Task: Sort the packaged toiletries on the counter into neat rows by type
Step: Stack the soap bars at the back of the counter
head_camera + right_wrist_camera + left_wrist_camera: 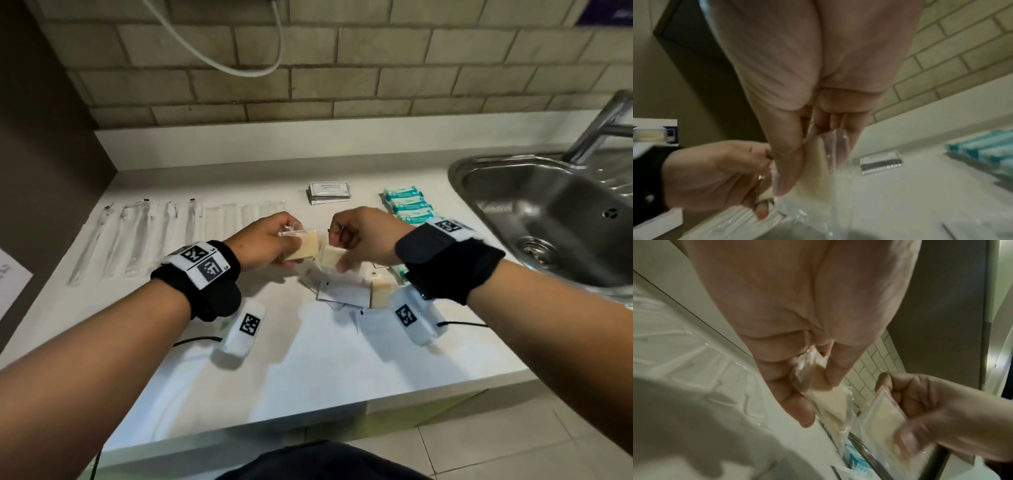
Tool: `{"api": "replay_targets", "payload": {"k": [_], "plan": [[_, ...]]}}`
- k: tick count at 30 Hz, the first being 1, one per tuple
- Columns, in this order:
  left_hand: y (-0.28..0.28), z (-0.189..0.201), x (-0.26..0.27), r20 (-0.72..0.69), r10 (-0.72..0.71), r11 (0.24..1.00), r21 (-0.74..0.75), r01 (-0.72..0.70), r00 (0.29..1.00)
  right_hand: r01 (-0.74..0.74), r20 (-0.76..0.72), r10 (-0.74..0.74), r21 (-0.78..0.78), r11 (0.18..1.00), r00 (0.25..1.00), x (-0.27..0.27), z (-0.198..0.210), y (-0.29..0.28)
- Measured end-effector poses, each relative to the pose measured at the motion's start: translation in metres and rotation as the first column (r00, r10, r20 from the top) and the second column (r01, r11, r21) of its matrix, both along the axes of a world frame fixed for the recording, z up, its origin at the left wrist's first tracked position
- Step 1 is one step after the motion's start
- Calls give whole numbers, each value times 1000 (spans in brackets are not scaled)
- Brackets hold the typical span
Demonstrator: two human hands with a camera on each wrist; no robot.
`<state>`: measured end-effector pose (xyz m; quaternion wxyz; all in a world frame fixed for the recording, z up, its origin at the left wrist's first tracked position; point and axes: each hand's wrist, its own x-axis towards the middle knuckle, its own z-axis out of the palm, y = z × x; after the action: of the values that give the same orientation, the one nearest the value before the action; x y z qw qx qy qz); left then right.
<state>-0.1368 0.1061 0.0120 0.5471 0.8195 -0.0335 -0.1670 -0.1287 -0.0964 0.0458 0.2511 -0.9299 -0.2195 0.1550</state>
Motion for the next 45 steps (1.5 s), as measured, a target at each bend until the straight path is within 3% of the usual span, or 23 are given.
{"api": "replay_targets", "payload": {"k": [9,14,16,19,22,25,31,38,45], "plan": [[-56,17,6,-111,3,943,-332,-40,994,77,127,-93,124,989,988,26,13,-18],[-68,10,11,-118,-36,968,-250,6,992,168,305,-167,23,986,938,27,-2,-29],[-67,5,13,-111,-17,977,-211,-6,994,166,290,-147,-42,985,946,26,-6,-36],[-60,3,19,-53,56,987,-147,-63,997,72,230,-11,-258,963,973,21,-14,-46],[-56,8,26,-19,128,979,-159,-130,992,-57,168,160,-494,867,973,19,-30,-45],[-58,13,31,17,151,969,-202,-145,988,-129,137,264,-609,783,955,19,-43,-43],[-59,13,32,125,183,973,-161,-162,975,-193,52,273,-582,790,961,24,-38,-41],[-55,13,37,112,209,970,-147,-192,971,-304,-156,261,-463,833,953,39,-37,-36],[-60,3,49,81,183,972,-162,-168,980,-320,-130,293,-425,847,947,60,-22,-33]]}}
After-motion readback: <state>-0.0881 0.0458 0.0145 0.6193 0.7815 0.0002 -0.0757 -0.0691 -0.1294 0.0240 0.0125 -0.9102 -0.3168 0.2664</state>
